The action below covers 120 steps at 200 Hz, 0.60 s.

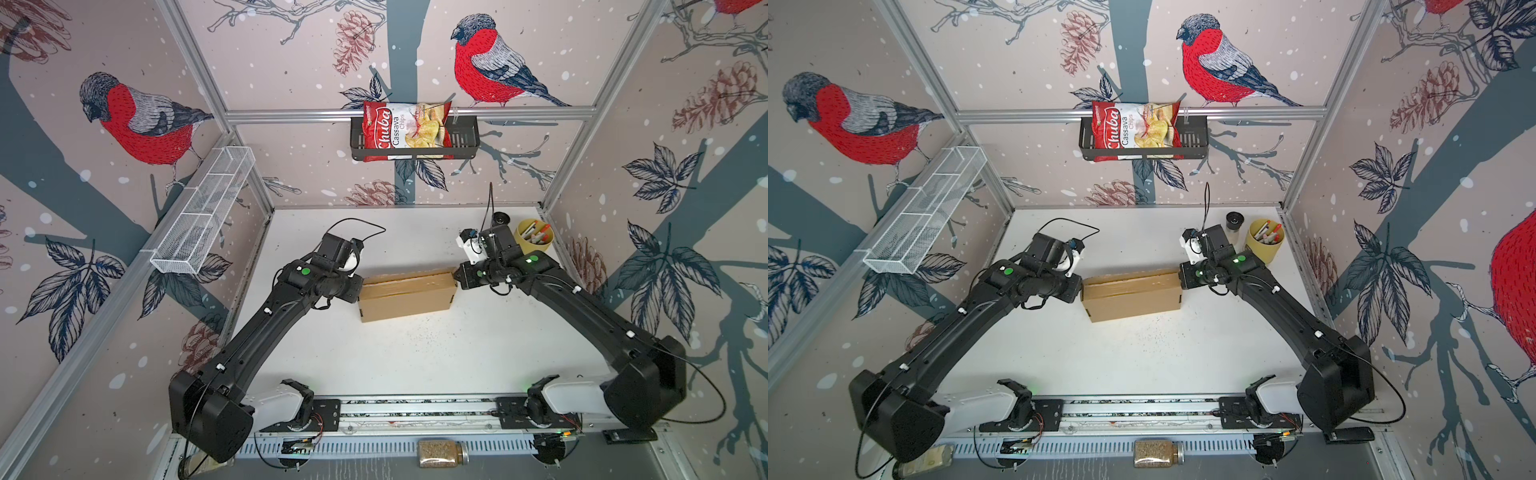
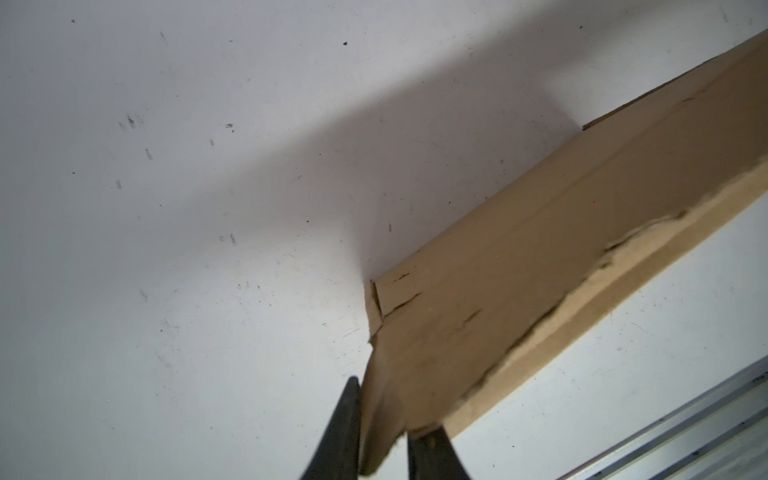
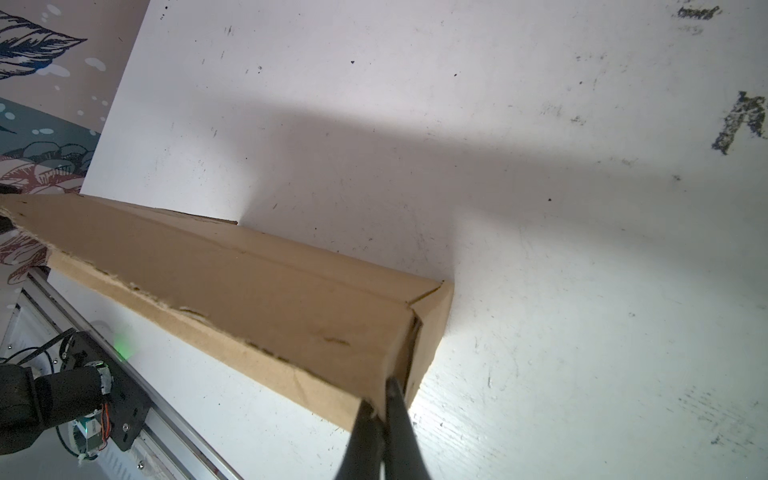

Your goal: Fold the paper box

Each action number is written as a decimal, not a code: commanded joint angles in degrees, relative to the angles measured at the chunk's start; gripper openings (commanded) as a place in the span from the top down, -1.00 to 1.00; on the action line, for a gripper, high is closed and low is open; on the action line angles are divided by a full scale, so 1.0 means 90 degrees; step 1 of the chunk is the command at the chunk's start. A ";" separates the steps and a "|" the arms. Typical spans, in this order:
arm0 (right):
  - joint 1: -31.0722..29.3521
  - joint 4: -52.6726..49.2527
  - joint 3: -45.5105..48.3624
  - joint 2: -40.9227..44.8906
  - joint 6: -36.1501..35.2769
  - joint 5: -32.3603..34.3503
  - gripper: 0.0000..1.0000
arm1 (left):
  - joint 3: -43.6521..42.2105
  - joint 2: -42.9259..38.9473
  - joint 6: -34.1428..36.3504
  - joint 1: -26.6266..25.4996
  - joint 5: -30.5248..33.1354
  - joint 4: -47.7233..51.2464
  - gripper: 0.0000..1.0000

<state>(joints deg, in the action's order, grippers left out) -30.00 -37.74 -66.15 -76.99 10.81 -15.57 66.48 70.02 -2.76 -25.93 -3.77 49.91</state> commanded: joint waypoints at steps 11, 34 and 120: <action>-0.0039 -0.0031 0.0016 0.0010 0.0098 -0.0106 0.98 | 0.0019 -0.0023 -0.0175 0.0010 -0.0217 -0.0021 0.65; -0.0041 -0.0017 0.0025 0.0007 0.0098 -0.0106 0.98 | 0.0007 -0.0005 -0.0160 0.0012 -0.0232 -0.0008 0.66; -0.0036 -0.0006 0.0055 0.0006 0.0083 -0.0086 0.99 | -0.0052 0.0111 -0.0175 0.0010 0.0180 0.0092 0.62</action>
<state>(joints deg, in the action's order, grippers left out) -30.24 -36.93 -65.78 -76.97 10.83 -15.66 66.06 71.02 -4.05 -25.93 -2.81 50.33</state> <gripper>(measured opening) 0.053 0.208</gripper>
